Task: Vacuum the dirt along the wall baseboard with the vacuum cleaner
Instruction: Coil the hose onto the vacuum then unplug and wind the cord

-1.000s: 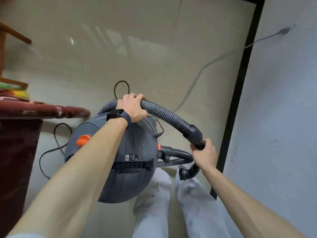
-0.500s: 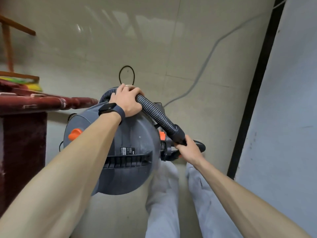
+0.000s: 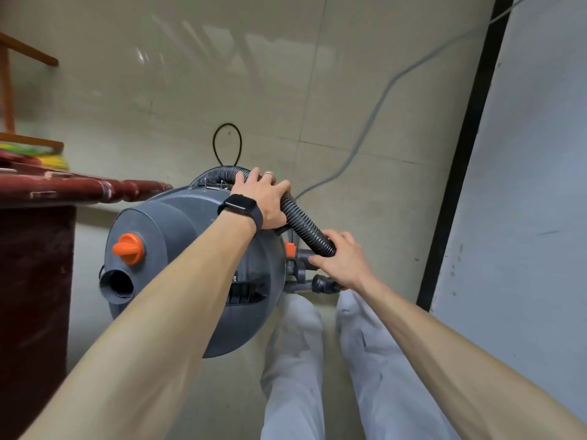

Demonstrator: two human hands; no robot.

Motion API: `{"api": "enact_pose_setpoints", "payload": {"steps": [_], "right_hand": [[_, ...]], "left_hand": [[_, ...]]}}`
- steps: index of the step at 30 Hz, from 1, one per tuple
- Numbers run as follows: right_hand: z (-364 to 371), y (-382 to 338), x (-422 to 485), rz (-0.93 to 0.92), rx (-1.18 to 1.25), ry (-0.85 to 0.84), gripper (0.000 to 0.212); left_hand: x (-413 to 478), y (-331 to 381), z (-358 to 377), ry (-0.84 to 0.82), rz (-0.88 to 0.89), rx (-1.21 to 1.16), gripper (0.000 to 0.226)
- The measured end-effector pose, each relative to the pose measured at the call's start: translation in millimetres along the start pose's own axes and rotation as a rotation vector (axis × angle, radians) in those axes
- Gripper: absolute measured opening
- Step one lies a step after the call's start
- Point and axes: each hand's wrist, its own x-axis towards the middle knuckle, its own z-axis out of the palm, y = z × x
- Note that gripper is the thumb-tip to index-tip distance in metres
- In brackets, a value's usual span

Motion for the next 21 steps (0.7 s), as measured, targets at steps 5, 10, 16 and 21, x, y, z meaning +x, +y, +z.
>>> {"api": "enact_pose_setpoints", "payload": {"steps": [5, 10, 16, 21], "right_hand": [[-1.7, -13.9, -22.0, -0.086, 0.021, -0.078, 0.036], [6.1, -19.8, -61.3, -0.139, 0.033, -0.098, 0.037], [36.6, 0.4, -93.8, -0.069, 0.150, -0.020, 0.037], [64.7, 7.5, -92.2, -0.091, 0.134, 0.052, 0.035]], "left_hand": [[-32.6, -16.2, -10.6, 0.044, 0.123, -0.062, 0.055], [-66.9, -12.7, -22.5, 0.117, 0.204, 0.044, 0.039], [-75.7, 7.1, -12.9, 0.049, 0.146, 0.055, 0.053], [-75.4, 26.2, 20.8, 0.098, 0.101, 0.130, 0.073]]}}
